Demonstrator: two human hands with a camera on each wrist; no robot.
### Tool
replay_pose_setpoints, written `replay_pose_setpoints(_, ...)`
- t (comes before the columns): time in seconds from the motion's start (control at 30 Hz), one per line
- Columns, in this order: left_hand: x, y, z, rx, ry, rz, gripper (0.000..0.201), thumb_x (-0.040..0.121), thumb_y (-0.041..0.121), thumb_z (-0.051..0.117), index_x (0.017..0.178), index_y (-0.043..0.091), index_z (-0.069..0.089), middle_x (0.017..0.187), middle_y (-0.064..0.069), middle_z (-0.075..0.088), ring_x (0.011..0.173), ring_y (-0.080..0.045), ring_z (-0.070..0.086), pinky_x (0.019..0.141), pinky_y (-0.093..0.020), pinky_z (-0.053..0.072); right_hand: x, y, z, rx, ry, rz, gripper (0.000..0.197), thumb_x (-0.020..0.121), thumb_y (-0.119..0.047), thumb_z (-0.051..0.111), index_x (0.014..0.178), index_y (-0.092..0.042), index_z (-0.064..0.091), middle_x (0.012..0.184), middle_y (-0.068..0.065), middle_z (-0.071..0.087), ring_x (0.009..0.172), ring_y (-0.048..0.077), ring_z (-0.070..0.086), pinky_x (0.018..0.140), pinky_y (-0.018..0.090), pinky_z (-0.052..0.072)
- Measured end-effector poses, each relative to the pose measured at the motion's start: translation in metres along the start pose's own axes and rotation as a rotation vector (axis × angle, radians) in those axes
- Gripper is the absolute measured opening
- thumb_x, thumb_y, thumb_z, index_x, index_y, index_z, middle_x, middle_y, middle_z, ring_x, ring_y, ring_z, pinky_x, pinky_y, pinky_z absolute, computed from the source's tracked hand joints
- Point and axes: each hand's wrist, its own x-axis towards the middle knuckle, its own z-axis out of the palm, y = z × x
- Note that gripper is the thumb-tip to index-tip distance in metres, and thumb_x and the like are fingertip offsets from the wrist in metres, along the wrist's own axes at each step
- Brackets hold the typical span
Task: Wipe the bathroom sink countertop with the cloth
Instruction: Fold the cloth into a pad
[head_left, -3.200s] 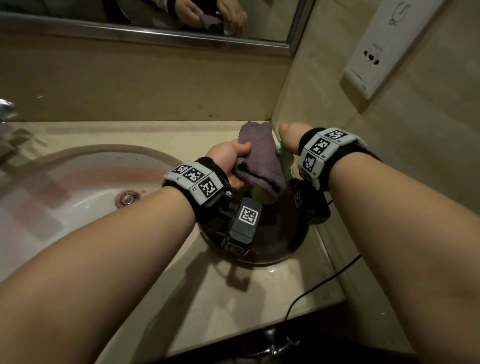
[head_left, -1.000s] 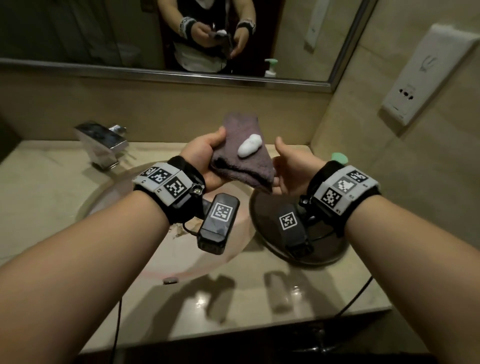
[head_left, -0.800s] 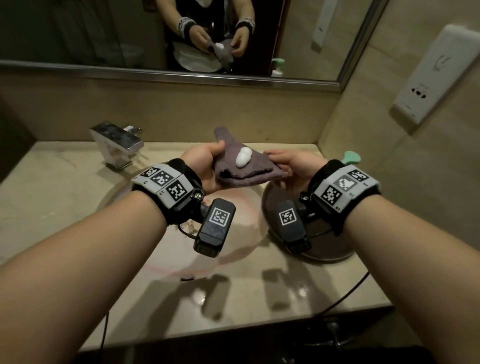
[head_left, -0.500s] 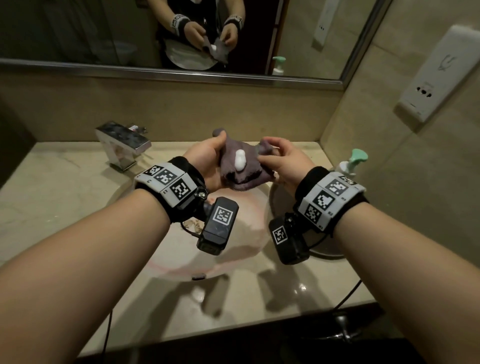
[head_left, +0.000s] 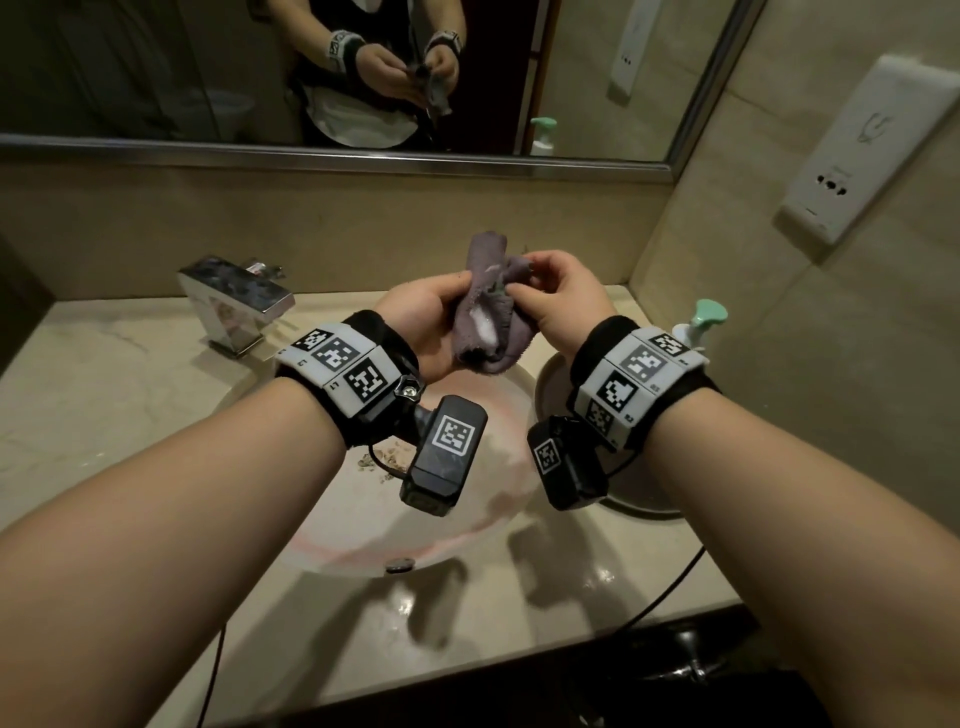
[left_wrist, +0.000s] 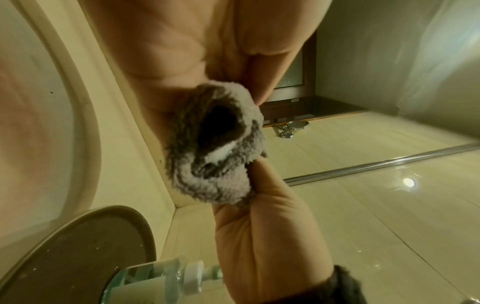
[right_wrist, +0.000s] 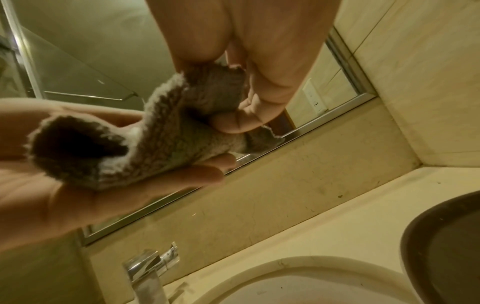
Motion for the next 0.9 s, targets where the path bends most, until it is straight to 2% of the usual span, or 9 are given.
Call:
replay_pose_setpoints(0.17, 0.001, 0.005, 0.007, -0.075, -0.01, 0.076, 0.031, 0.103, 0.016, 0.027, 0.114, 0.003, 0.053, 0.1, -0.017, 0.063, 0.089, -0.023, 0.063, 0.071, -0.033, 0.06, -0.007, 0.007, -0.01, -0.049, -0.082, -0.066, 0.022, 0.087, -0.004, 0.061, 0.082, -0.024, 0.052, 0.087, -0.004, 0.062, 0.091, 0.018, 0.06, 0.088, 0.035, 0.052)
replay_pose_setpoints(0.27, 0.003, 0.006, 0.009, -0.072, 0.006, 0.052, 0.033, 0.103, 0.018, 0.027, 0.125, 0.004, 0.048, 0.093, -0.015, 0.061, 0.082, -0.021, 0.061, 0.062, -0.031, 0.06, -0.018, 0.004, -0.011, -0.072, -0.169, -0.177, 0.033, 0.086, -0.002, 0.061, 0.076, -0.031, 0.047, 0.081, -0.008, 0.057, 0.087, 0.017, 0.058, 0.084, 0.033, 0.049)
replay_pose_setpoints(0.4, 0.0, 0.001, 0.009, 0.008, -0.051, -0.001, 0.029, 0.101, 0.014, 0.033, 0.101, 0.004, 0.06, 0.076, -0.012, 0.071, 0.058, -0.018, 0.071, 0.052, -0.025, 0.059, -0.02, -0.007, -0.006, -0.037, -0.123, -0.272, 0.033, 0.087, -0.002, 0.06, 0.078, -0.03, 0.046, 0.08, -0.011, 0.056, 0.077, 0.005, 0.056, 0.08, 0.022, 0.048)
replay_pose_setpoints(0.47, -0.001, -0.002, 0.007, 0.018, -0.077, 0.003, 0.03, 0.099, 0.006, 0.03, 0.101, 0.007, 0.06, 0.07, -0.011, 0.071, 0.057, -0.017, 0.07, 0.056, -0.027, 0.059, -0.013, -0.016, -0.008, -0.041, -0.054, -0.278, 0.026, 0.088, -0.004, 0.059, 0.08, -0.026, 0.047, 0.078, -0.014, 0.055, 0.073, -0.002, 0.054, 0.075, 0.012, 0.047)
replay_pose_setpoints(0.53, -0.002, 0.0, 0.006, 0.004, -0.085, 0.039, 0.033, 0.098, 0.002, 0.026, 0.104, 0.008, 0.058, 0.084, -0.012, 0.067, 0.066, -0.018, 0.068, 0.064, -0.031, 0.059, -0.004, -0.023, -0.012, -0.088, -0.013, -0.279, 0.019, 0.088, -0.006, 0.058, 0.086, -0.021, 0.048, 0.077, -0.014, 0.053, 0.07, -0.004, 0.052, 0.063, 0.003, 0.043)
replay_pose_setpoints(0.6, -0.005, 0.003, 0.007, -0.045, -0.115, 0.069, 0.037, 0.097, 0.0, 0.023, 0.12, 0.003, 0.052, 0.102, -0.016, 0.062, 0.076, -0.021, 0.068, 0.068, -0.033, 0.061, 0.003, -0.024, -0.017, -0.125, -0.007, -0.269, 0.022, 0.088, -0.006, 0.058, 0.081, -0.023, 0.046, 0.074, -0.013, 0.053, 0.067, 0.0, 0.051, 0.057, 0.002, 0.043)
replay_pose_setpoints(0.7, -0.008, 0.011, 0.004, -0.078, -0.168, 0.098, 0.051, 0.092, -0.005, 0.022, 0.142, -0.004, 0.032, 0.132, -0.026, 0.048, 0.105, -0.034, 0.06, 0.083, -0.042, 0.057, 0.004, -0.016, -0.024, -0.2, -0.066, -0.239, 0.034, 0.087, -0.006, 0.058, 0.071, -0.03, 0.041, 0.073, -0.009, 0.053, 0.069, 0.011, 0.052, 0.062, 0.017, 0.048)
replay_pose_setpoints(0.8, -0.007, 0.017, -0.002, -0.083, -0.184, 0.086, 0.057, 0.088, -0.005, 0.024, 0.145, -0.003, 0.028, 0.144, -0.029, 0.038, 0.131, -0.04, 0.044, 0.095, -0.048, 0.049, -0.004, -0.007, -0.025, -0.287, -0.155, -0.277, 0.037, 0.086, -0.002, 0.057, 0.069, -0.031, 0.04, 0.072, -0.011, 0.052, 0.065, 0.004, 0.05, 0.059, 0.009, 0.044)
replay_pose_setpoints(0.9, -0.004, 0.017, -0.005, -0.034, -0.108, 0.077, 0.042, 0.093, -0.004, 0.024, 0.131, -0.003, 0.041, 0.125, -0.024, 0.049, 0.111, -0.033, 0.055, 0.095, -0.044, 0.049, -0.012, -0.004, -0.018, -0.301, -0.248, -0.358, 0.039, 0.084, -0.001, 0.059, 0.07, -0.032, 0.042, 0.071, -0.013, 0.05, 0.065, 0.002, 0.048, 0.065, 0.016, 0.041)
